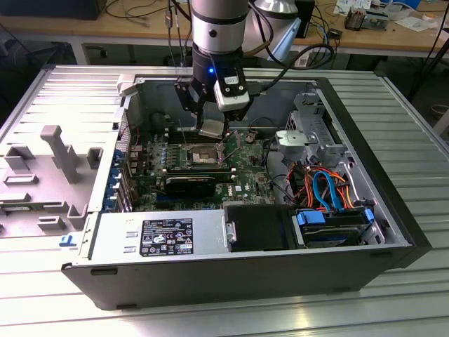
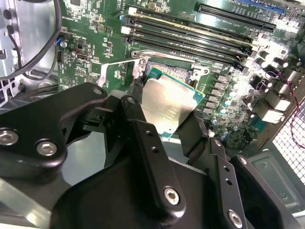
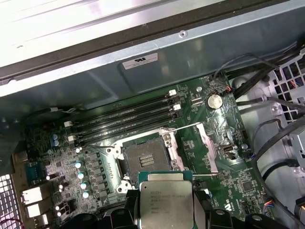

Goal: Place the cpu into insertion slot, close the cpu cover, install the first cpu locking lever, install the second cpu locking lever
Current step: 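Place the cpu into insertion slot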

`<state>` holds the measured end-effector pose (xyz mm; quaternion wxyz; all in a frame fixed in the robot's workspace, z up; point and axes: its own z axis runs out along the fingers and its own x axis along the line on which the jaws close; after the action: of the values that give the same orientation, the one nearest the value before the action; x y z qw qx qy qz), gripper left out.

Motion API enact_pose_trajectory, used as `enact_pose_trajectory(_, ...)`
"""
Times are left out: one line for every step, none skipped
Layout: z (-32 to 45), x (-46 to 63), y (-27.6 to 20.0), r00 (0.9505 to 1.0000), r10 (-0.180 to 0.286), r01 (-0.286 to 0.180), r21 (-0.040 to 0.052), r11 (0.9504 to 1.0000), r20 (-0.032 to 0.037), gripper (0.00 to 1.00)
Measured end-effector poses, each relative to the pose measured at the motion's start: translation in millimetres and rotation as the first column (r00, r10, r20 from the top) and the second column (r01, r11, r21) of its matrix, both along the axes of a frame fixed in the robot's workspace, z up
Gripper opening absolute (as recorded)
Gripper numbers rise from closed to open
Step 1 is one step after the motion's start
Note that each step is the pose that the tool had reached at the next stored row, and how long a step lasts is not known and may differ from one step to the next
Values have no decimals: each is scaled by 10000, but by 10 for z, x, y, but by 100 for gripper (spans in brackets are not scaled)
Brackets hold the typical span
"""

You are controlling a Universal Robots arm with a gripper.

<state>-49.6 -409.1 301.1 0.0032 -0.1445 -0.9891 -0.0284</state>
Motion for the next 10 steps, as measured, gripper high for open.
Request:
enact_pose_trajectory(0, 0, 0, 10000, -33, 33, -2, 10000, 1, 55)
enact_pose_trajectory(-1, 0, 0, 10000, -79, 79, -5, 10000, 0, 55)
enact_pose_trajectory(-1, 0, 0, 9999, -114, 114, -6, 9999, 0, 55)
enact_pose_trajectory(-1, 0, 0, 9999, -142, 142, -8, 9999, 1, 55)
enact_pose_trajectory(-2, 0, 0, 9998, -191, 191, -12, 9998, 1, 55)
enact_pose_trajectory(-1, 0, 0, 9997, -232, 232, -18, 9997, 1, 55)
enact_pose_trajectory(-2, 0, 0, 9997, -262, 262, -23, 9997, 1, 55)
enact_pose_trajectory(-2, 0, 0, 9995, -321, 321, -32, 9995, 1, 55)
enact_pose_trajectory(-2, 0, 0, 9992, -407, 407, -44, 9992, 1, 55)
enact_pose_trajectory(-2, 0, 0, 9990, -438, 438, -45, 9990, 1, 55)
